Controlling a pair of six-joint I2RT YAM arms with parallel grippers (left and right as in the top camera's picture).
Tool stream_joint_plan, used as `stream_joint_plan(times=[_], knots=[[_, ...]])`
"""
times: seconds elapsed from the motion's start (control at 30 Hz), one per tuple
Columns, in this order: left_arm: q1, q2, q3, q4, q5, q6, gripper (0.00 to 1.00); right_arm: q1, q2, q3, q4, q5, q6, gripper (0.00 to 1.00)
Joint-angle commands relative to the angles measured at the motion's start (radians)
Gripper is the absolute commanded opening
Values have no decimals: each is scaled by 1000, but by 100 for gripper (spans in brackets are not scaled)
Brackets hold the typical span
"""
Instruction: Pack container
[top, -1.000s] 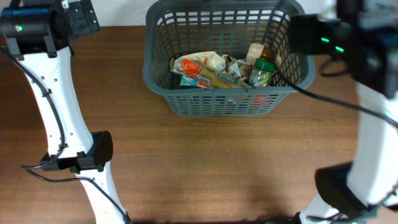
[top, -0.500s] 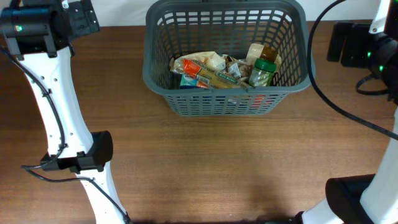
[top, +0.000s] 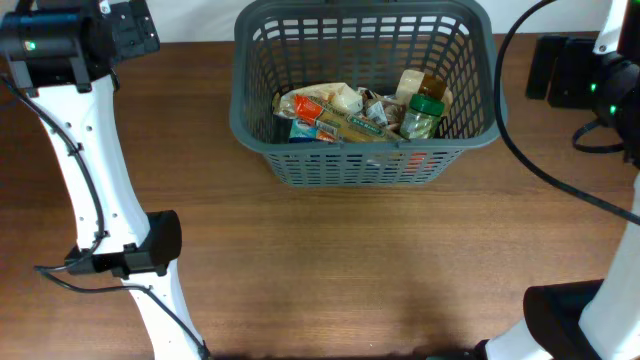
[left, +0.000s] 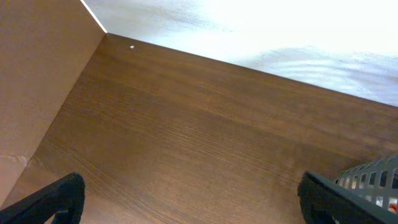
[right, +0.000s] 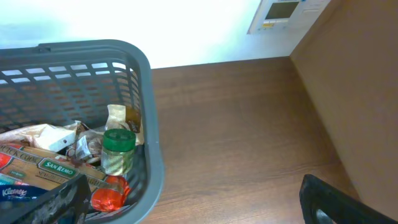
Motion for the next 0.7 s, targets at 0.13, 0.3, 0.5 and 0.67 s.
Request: stream_joint_plan(times=[0.13,0.3,0.5,0.67], knots=[[3,7,-2,-1,-11,-12,99,-3,-119,-8,20,-8,-8,99],[3,7,-2,-1,-11,-12,99,-3,-279,-122,147,-10,-26,99],[2,7,-2,-1,-11,-12,99,-2,-565,-481,360,-10,-63,99],[4,7,-2,-1,-11,-12,99,-2,-830,-841,495,-27,-63,99]])
